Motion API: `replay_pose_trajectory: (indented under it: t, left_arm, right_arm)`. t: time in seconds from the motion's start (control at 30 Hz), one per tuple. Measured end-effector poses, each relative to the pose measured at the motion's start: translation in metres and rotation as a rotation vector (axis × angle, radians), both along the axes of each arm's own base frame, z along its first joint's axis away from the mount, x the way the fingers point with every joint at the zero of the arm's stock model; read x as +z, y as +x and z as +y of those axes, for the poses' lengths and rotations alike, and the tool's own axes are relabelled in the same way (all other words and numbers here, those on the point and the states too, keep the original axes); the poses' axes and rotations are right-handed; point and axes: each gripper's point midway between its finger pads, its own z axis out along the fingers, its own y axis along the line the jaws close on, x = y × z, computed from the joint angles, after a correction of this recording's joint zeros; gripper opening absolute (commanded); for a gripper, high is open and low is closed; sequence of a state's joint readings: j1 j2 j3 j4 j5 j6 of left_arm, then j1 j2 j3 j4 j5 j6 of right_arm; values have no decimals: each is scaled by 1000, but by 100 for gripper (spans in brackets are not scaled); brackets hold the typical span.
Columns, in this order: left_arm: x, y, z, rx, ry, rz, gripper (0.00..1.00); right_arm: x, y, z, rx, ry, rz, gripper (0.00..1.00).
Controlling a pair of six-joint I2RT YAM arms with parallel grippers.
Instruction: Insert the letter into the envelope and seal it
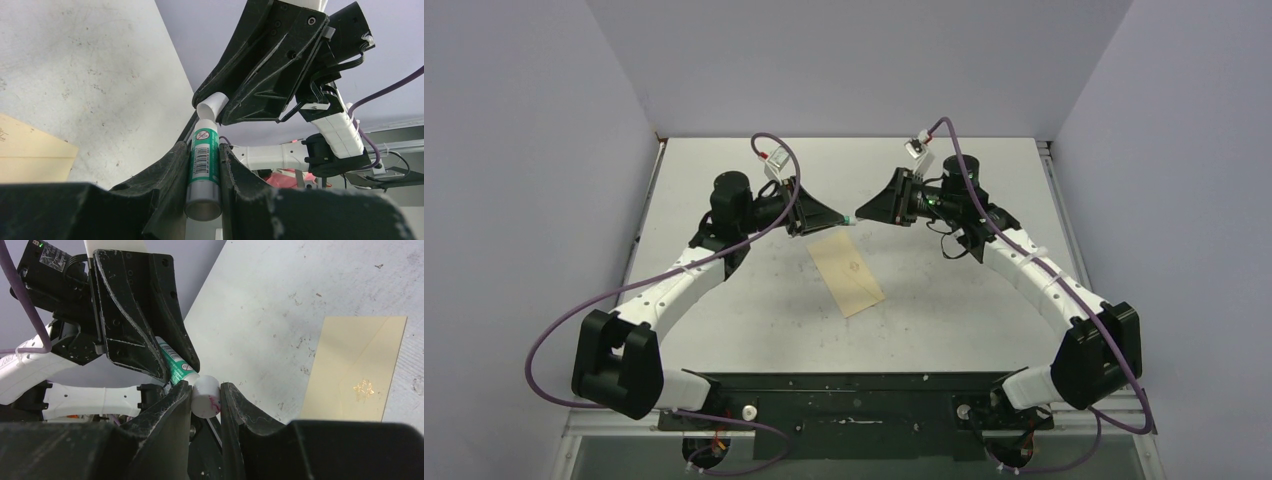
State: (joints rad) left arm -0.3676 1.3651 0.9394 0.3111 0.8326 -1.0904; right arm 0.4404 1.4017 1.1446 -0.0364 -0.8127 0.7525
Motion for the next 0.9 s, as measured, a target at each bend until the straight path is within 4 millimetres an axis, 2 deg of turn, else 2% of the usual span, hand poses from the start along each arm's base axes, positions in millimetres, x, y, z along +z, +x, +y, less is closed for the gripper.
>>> replay_pose_trajectory:
  t: [0.4,0.73,0.9]
  left_arm:
    - [-5,2,1,12,18,1,0]
    - [-3,1,1,8,8,19,0]
    - [4,2,3,13,-39,45,0]
  right_arm:
    - [7,-11,8,53,-10,-5,5]
    - [-5,-10,9,57,-60,14,5]
    - [2,-8,11,56,-45,4,5]
